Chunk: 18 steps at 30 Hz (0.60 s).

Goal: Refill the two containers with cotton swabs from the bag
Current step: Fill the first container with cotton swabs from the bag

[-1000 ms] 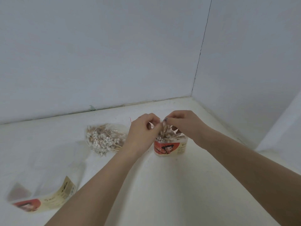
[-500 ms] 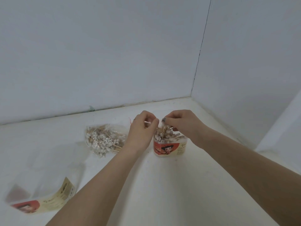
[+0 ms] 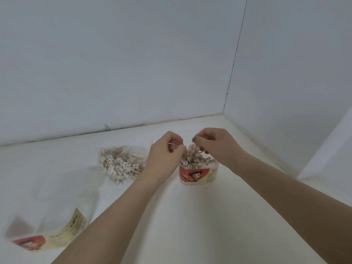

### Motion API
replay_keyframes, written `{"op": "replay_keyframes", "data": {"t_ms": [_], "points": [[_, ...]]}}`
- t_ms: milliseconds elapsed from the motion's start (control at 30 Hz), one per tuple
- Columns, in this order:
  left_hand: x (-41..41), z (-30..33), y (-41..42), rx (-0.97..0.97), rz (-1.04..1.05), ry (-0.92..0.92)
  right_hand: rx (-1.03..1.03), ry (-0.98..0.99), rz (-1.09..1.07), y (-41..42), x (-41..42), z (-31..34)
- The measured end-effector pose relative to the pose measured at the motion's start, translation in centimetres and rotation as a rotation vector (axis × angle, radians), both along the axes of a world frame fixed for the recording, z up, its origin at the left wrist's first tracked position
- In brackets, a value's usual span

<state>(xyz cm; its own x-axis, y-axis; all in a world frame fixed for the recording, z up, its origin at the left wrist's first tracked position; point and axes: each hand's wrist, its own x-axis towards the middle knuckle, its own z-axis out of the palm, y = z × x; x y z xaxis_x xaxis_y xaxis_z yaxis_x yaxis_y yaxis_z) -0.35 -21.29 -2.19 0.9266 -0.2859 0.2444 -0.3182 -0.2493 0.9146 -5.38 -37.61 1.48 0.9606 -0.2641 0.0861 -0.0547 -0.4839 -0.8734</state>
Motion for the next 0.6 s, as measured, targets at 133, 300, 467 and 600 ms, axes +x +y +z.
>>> {"op": "replay_keyframes", "data": {"t_ms": [133, 300, 467, 600], "points": [[-0.06, 0.04, -0.03, 0.066, -0.05, -0.072, -0.006, 0.001, 0.045, 0.38, -0.2, 0.0], [0.52, 0.4, -0.48, 0.0, -0.013, -0.063, 0.045, 0.064, 0.039, -0.07, 0.17, -0.2], [0.59, 0.31, -0.62, -0.071, -0.075, 0.026, -0.066, 0.094, 0.071, 0.26, 0.29, -0.54], [0.39, 0.04, -0.69, -0.146, -0.062, 0.057, 0.014, 0.045, -0.022, 0.14, 0.39, -0.49]]}}
